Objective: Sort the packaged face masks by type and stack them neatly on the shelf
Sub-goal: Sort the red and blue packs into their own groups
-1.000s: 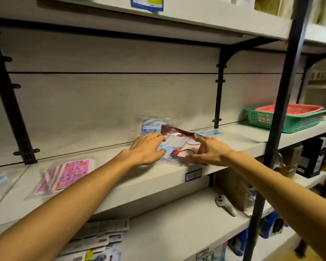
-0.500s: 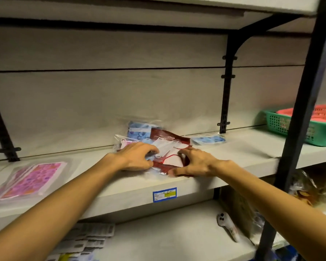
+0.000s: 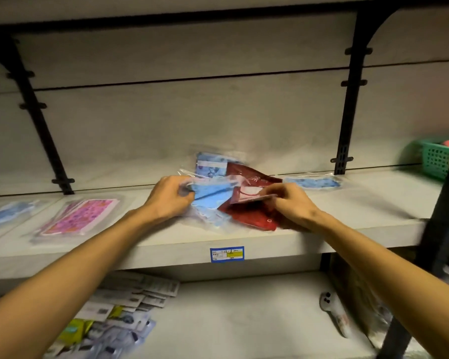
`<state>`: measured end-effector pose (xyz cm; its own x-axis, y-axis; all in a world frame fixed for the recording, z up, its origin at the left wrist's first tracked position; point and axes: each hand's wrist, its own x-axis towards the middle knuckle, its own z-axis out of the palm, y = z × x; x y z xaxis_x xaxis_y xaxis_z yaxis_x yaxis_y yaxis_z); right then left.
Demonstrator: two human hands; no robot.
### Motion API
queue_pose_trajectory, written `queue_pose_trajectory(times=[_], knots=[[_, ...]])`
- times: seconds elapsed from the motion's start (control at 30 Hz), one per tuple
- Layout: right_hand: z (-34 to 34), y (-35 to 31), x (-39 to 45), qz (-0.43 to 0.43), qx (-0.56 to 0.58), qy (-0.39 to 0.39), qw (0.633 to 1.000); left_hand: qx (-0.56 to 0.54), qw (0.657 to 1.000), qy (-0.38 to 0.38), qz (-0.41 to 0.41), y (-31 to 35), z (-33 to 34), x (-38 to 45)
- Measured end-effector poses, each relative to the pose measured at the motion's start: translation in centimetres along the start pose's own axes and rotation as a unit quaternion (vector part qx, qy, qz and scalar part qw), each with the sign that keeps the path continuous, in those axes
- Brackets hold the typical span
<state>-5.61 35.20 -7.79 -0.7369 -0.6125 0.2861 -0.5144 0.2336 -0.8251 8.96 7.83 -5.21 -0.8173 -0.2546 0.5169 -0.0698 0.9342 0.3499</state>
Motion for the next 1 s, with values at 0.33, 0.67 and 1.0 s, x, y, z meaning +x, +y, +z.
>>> queue_pose_trajectory(times=[0.33,0.67,1.0], knots=[[0.3,-5.3,-0.4,-0.097,0.096,0.227,0.964,-0.235,0.952,0.125,-0.152,0.5,-5.0,-2.8],[8.5,-14.4,-5.1,-0.135,0.166,0.179,0.96,-0.327,0.903,0.133,-0.245,-1.4,-13.6,-11.9],[26.5,-25.5,-10.3,-0.168,0.196,0.058,0.964,-0.268,0.898,0.169,-0.306,-11.9,-25.4,-26.2]])
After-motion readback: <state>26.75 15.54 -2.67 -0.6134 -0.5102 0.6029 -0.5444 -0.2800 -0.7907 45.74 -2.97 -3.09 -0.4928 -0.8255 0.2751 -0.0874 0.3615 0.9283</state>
